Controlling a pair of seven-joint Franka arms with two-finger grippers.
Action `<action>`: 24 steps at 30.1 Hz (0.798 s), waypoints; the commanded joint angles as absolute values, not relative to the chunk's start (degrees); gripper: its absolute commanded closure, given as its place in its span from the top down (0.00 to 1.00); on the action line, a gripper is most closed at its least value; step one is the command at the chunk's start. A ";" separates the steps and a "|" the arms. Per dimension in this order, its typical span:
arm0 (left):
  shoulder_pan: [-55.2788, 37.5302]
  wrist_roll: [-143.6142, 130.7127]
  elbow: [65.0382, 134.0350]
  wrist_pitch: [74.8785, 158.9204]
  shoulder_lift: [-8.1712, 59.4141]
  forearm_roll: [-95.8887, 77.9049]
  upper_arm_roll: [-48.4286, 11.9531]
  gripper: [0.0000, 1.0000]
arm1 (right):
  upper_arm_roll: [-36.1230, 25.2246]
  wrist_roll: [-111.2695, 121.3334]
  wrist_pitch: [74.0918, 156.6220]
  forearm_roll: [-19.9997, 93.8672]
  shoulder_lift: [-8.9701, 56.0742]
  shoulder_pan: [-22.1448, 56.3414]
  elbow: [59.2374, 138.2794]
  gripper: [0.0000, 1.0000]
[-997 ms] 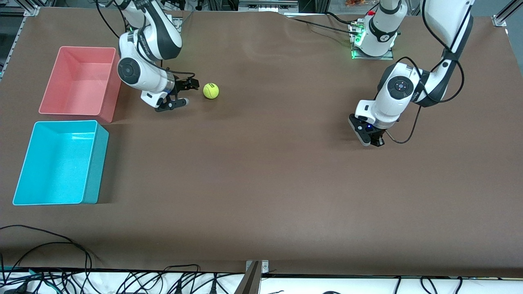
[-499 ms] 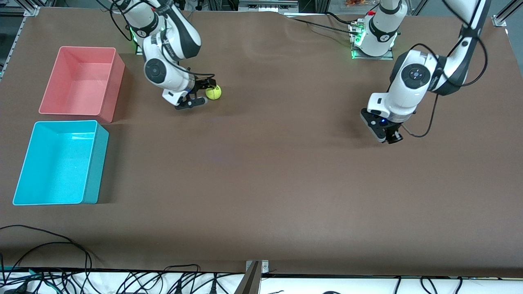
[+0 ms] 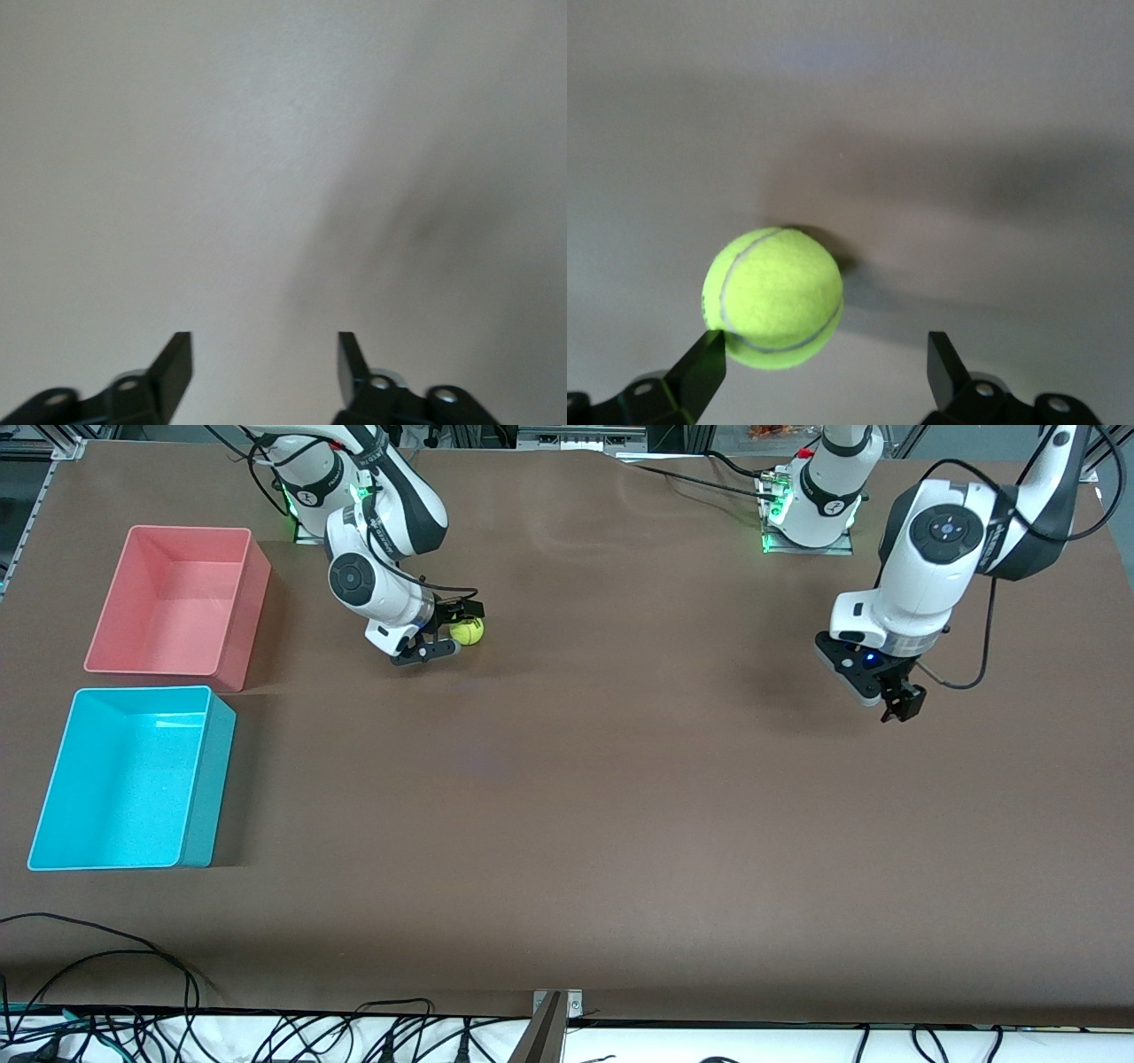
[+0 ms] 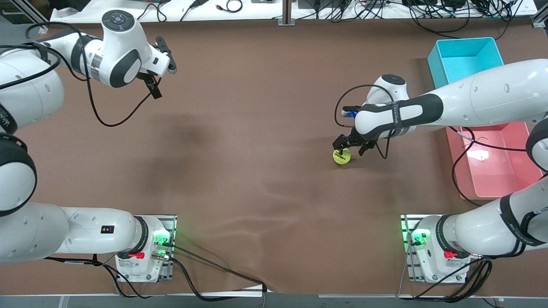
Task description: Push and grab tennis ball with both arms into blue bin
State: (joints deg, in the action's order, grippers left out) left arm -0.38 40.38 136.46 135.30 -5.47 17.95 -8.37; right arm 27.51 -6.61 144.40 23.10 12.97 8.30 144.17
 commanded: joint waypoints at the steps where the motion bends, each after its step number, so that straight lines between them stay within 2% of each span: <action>1: 0.35 41.84 137.02 134.12 -9.31 16.96 -8.61 1.00 | 28.65 -8.35 146.86 24.43 13.97 8.70 144.49 1.00; 6: 0.35 41.92 136.85 133.60 -12.65 16.52 -8.70 1.00 | 29.88 -10.46 146.60 24.43 13.71 8.70 144.05 1.00; 9: 0.35 42.01 135.18 130.45 -13.88 16.35 -8.70 1.00 | 30.06 -10.72 146.43 24.43 13.54 8.70 143.96 1.00; 15: 0.09 41.49 126.05 119.46 -13.71 14.25 -8.79 1.00 | 30.32 -10.81 146.43 24.43 13.80 8.70 143.26 1.00; 24: -0.53 37.63 115.68 108.56 -13.45 8.62 -6.07 1.00 | 30.59 -10.81 146.60 24.35 14.85 8.96 142.12 1.00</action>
State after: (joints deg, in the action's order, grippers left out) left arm -0.12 40.10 121.74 114.70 -14.16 11.77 -7.55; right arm 30.21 -10.40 145.84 23.40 13.57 8.53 143.21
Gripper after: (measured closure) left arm 0.000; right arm 0.000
